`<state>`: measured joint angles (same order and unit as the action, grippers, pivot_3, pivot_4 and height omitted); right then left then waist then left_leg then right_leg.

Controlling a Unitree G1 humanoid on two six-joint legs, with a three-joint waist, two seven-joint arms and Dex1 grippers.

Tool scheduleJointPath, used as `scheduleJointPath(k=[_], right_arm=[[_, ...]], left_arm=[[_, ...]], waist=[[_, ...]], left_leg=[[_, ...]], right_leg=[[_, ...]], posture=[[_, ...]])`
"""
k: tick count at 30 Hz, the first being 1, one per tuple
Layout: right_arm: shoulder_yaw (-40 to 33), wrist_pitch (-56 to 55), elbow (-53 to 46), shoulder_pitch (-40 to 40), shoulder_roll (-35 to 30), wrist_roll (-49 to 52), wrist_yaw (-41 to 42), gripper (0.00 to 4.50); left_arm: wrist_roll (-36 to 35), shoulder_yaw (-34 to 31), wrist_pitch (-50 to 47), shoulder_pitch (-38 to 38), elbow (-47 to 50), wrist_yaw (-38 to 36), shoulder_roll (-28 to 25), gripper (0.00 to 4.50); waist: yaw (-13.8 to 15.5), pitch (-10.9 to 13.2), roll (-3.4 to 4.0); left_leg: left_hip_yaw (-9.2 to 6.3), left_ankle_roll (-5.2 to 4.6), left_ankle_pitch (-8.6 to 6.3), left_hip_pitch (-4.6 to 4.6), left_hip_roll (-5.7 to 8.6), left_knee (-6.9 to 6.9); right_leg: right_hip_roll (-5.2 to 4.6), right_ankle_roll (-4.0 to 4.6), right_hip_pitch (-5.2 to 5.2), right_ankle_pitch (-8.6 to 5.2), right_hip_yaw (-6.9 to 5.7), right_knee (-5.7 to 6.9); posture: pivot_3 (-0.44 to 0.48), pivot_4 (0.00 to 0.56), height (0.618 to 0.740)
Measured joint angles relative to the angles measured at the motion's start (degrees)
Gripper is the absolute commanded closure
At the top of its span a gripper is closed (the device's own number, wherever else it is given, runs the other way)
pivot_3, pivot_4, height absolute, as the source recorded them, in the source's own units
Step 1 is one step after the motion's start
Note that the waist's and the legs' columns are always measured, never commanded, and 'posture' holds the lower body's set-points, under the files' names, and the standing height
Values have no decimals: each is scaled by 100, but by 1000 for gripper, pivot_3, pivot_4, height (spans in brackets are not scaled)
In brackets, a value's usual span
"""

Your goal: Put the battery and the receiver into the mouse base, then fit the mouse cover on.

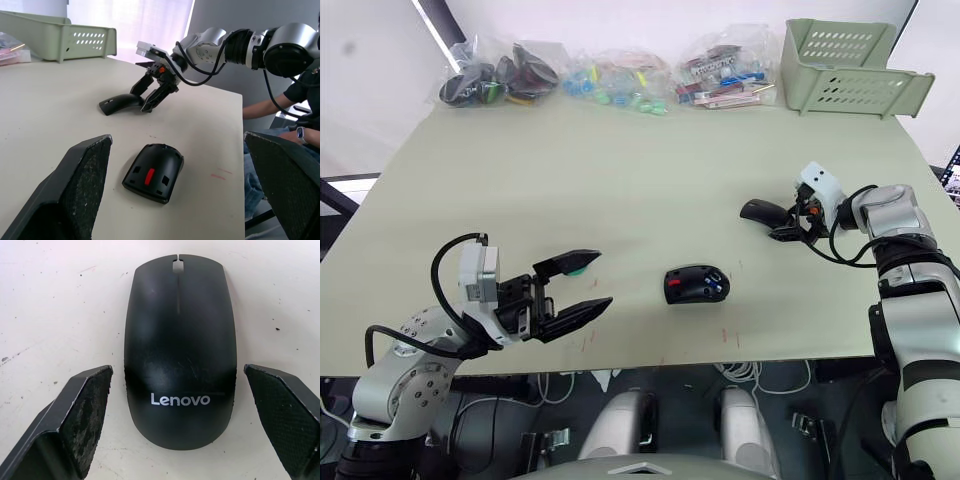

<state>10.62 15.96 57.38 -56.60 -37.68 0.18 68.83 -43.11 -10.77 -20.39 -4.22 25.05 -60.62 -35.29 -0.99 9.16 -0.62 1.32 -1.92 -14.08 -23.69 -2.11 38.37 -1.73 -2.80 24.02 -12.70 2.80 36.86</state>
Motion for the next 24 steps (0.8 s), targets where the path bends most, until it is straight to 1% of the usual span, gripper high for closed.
scheduleJointPath(k=[13, 24], right_arm=[[-7, 0, 18, -2, 84, -105, 4, 80], [-32, 7, 7, -2, 86, -121, -64, 80]], left_arm=[[-7, 0, -35, -3, 55, -31, -13, 0], [-90, 13, -231, 107, 315, 202, -14, 0]], waist=[[-1, 1, 1], [-1, 1, 1]], left_leg=[[-1, 0, 0, 0, 0, 0], [-1, 0, 0, 0, 0, 0]], right_leg=[[0, 0, 0, 0, 0, 0], [0, 0, 0, 0, 0, 0]], posture=[[0, 150, 740], [0, 150, 740]])
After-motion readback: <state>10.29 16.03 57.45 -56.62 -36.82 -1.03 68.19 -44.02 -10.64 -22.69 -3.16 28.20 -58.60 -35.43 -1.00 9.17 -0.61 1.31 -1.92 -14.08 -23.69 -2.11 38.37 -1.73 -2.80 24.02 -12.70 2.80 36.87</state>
